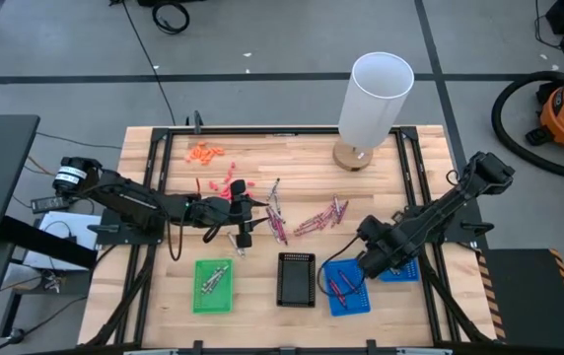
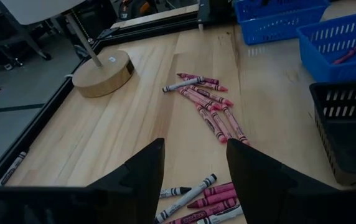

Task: Sort crayons
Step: Put the black crayon into the right blue bin

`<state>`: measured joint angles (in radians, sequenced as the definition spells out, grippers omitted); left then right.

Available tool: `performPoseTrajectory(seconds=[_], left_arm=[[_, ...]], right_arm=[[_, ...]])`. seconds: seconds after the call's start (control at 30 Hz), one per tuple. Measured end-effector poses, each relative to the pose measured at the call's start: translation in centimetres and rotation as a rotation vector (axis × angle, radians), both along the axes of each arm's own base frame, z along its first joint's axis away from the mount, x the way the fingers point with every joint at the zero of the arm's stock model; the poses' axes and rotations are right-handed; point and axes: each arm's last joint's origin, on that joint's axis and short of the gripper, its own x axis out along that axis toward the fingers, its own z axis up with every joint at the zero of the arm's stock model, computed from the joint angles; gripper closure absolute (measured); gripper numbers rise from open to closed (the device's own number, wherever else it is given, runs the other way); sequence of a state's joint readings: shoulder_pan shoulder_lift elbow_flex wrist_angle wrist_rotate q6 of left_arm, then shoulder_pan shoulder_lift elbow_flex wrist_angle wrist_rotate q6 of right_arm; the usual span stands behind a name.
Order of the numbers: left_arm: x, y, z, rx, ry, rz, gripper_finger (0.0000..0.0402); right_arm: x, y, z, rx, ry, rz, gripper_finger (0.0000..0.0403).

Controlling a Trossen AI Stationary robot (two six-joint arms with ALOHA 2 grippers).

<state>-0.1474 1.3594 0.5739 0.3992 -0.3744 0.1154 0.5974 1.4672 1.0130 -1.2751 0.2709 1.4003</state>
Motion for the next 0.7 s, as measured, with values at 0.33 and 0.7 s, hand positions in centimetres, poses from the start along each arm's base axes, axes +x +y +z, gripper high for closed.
performPoseTrajectory(seconds=[0.33, 0.7], left_arm=[[0.0, 0.0, 0.0, 0.001, 0.0, 0.0, 0.0217], [0.0, 0.0, 0.0, 0.0, 0.001, 0.0, 0.0217]], right_arm=[[4.0, -1.3, 1.3, -0.091, -0.189, 0.313, 0.0294], [5.9, -4.3, -0.5, -0.126, -0.219, 0.406, 0.0294]])
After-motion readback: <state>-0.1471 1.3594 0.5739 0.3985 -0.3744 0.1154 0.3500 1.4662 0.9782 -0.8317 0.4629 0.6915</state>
